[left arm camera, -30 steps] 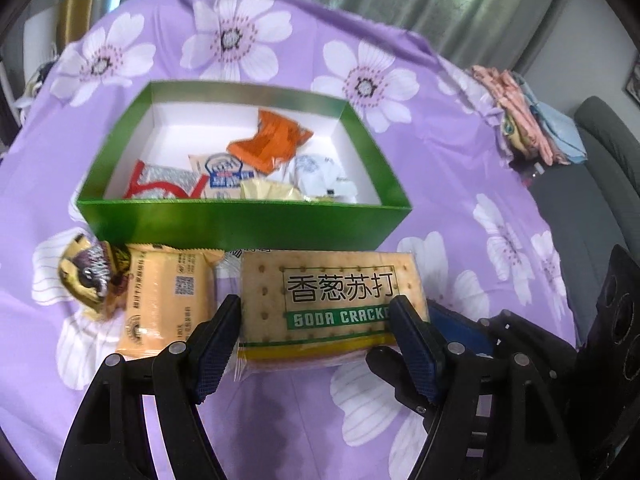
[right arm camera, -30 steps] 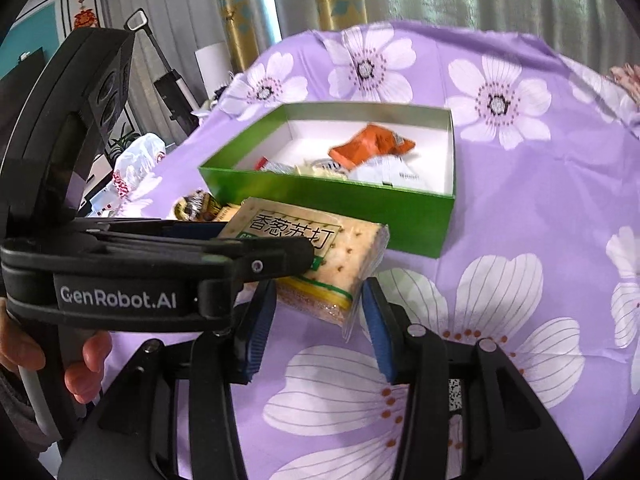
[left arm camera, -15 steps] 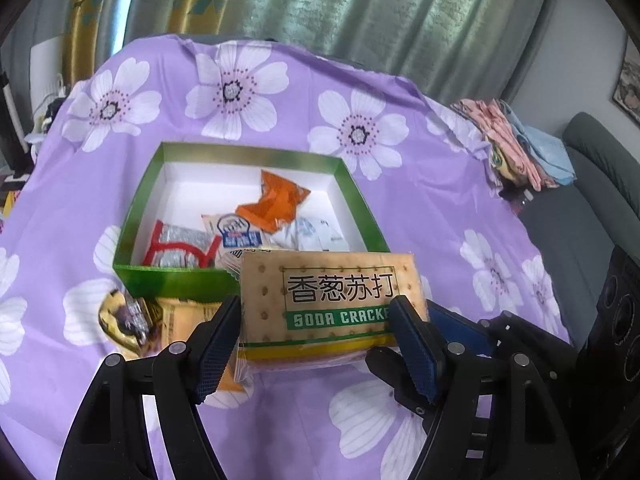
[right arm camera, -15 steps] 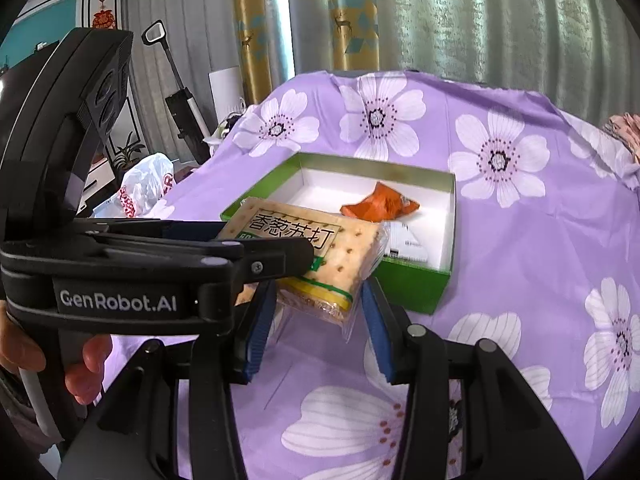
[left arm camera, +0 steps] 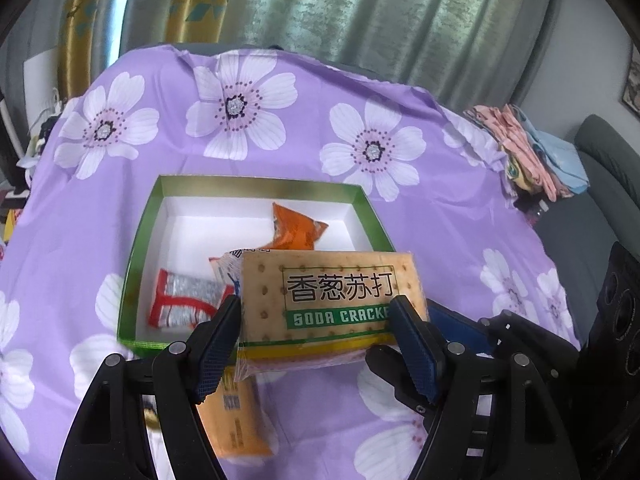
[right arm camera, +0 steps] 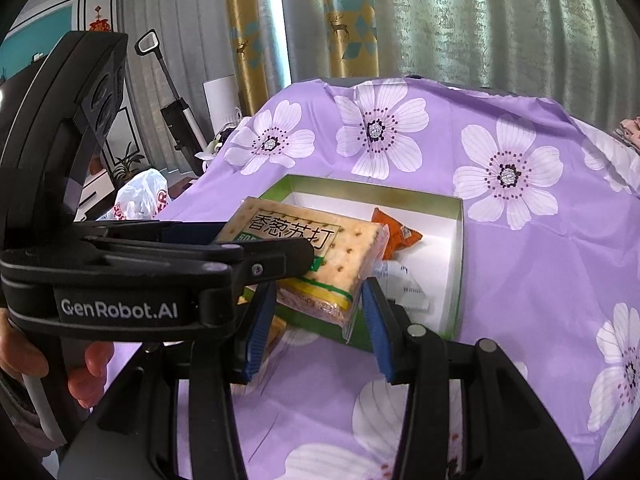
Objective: Organize snacks
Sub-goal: 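Carry the soda cracker packet over the green box, then lower the soda cracker packet into the green box and open the right gripper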
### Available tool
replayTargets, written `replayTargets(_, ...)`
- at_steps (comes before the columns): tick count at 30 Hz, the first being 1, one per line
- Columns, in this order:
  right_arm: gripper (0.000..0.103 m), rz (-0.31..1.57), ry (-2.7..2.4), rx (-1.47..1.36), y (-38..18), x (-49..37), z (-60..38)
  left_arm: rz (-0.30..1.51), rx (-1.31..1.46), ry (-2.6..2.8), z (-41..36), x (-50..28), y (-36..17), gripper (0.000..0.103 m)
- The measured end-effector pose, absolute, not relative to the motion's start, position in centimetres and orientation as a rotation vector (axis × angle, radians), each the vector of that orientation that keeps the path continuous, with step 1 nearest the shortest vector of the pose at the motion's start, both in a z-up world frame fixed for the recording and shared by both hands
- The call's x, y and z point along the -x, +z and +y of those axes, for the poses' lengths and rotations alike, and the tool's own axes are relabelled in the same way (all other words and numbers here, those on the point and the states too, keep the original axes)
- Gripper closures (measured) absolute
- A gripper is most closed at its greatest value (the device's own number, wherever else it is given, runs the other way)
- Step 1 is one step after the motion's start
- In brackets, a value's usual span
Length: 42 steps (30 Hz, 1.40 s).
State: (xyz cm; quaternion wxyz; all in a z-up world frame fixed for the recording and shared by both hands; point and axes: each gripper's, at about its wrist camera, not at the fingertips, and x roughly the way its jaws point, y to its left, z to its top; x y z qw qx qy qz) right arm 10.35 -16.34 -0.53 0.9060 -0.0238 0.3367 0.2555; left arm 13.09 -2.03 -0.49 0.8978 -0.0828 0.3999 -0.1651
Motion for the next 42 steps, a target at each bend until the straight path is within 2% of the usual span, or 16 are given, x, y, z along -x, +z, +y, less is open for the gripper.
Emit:
replayTargets(19,0.055,0.865,0.534,0.050,-5.6,-18.1,-13.8,1.003,0.261,-0.281,-0.1,-20.1,-6.8,0.028)
replayTargets(24,0.050,0.873,0.525,0.041,-6.0,-18.3,-13.8,1.008,0.272,-0.260,0.1,-20.1,-6.9,0.027)
replayTargets(28,0.037,0.852,0.507,0.024,-5.2,-17.5,-14.5,0.985,0.281,-0.248,0.7,-19.1,-5.9,0.022)
replayTargets(29,0.035,0.843,0.497,0.019,-4.9,-17.1,-14.8,0.981,0.282,-0.248,0.8,-18.8,-5.6,0.022)
replayTargets(31,0.031,0.828,0.491,0.008,-4.4,-16.3,-15.4,0.966,0.280,-0.241,1.2,-17.9,-5.0,0.013)
replayTargets(35,0.025,0.800,0.467,0.009,-3.2,-13.8,-16.5,0.934,0.293,-0.251,1.7,-15.6,-3.7,0.012)
replayTargets(38,0.020,0.782,0.457,0.004,-2.4,-11.6,-17.3,0.913,0.292,-0.268,1.7,-13.3,-2.9,0.003)
replayTargets(42,0.008,0.756,0.432,0.000,-1.3,-9.0,-18.1,0.897,0.271,-0.299,1.1,-10.0,-2.3,0.002)
